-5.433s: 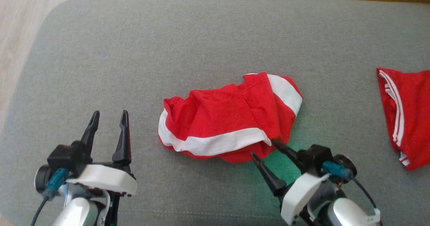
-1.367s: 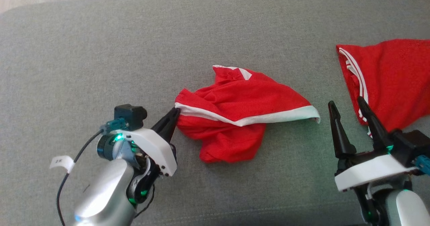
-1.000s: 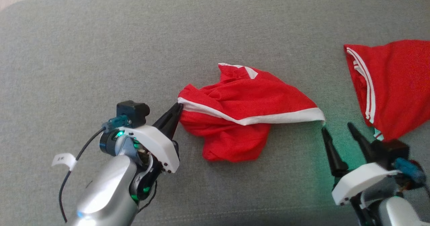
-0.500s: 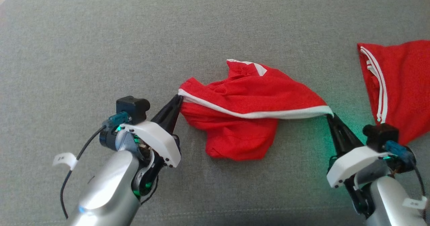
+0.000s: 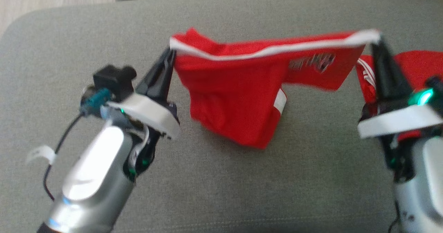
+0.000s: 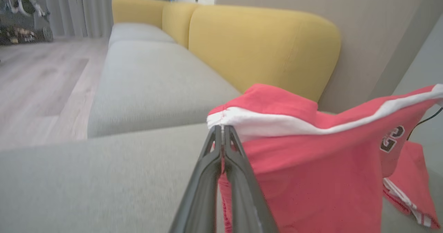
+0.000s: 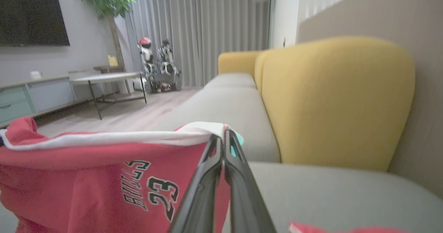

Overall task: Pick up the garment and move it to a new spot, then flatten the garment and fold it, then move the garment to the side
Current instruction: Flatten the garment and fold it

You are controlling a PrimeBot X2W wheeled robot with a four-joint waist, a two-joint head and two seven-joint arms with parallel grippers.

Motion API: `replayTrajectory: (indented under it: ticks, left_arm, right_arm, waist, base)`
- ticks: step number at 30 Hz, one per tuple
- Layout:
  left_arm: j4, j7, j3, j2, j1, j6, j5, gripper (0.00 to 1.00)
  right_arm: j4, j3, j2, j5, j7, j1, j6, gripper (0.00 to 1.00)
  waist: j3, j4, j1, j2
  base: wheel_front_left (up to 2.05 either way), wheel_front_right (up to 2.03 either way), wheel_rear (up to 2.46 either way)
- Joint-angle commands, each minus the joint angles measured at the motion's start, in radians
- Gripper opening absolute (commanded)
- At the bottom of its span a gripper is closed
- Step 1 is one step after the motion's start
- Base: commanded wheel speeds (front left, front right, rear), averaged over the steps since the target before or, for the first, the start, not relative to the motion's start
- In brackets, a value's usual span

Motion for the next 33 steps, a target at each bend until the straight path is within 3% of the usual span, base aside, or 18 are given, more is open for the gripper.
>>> replayTrajectory:
  ticks: [1, 9, 21, 26, 33]
  left_arm:
    - [-0.074, 0.004, 0.058, 0.036, -0.088, 0.014, 0.019, 0.0]
    - [-0.223, 0.048, 0.116, 0.088, -0.202, 0.058, 0.048, 0.0]
    - [-0.305, 0.106, 0.132, 0.107, -0.234, 0.085, 0.042, 0.0]
    - [-0.25, 0.085, 0.143, 0.096, -0.278, 0.056, 0.016, 0.0]
    - [0.0, -0.015, 0.174, 0.043, -0.486, 0.001, 0.003, 0.0]
  right_arm:
    - [-0.092, -0.002, -0.015, -0.01, 0.014, -0.07, -0.001, 0.0]
    - [-0.259, -0.079, -0.037, -0.022, 0.089, -0.187, -0.001, 0.0]
    - [-0.281, -0.107, -0.042, 0.015, 0.151, -0.231, -0.001, 0.0]
    - [-0.2, -0.068, -0.033, 0.059, 0.159, -0.31, -0.001, 0.0]
    - [0.097, 0.016, -0.017, 0.134, 0.082, -0.63, -0.001, 0.0]
  waist:
    - [-0.024, 0.002, 0.0, 0.0]
    - [-0.071, 0.015, 0.0, 0.0]
    - [-0.077, 0.018, 0.0, 0.0]
    - [-0.033, 0.013, 0.0, 0.0]
    - [0.05, -0.009, 0.0, 0.0]
  base:
    - [0.0, 0.0, 0.0]
    - [0.0, 0.0, 0.0]
    - [0.0, 0.0, 0.0]
    - [0.0, 0.0, 0.0]
    - [0.0, 0.0, 0.0]
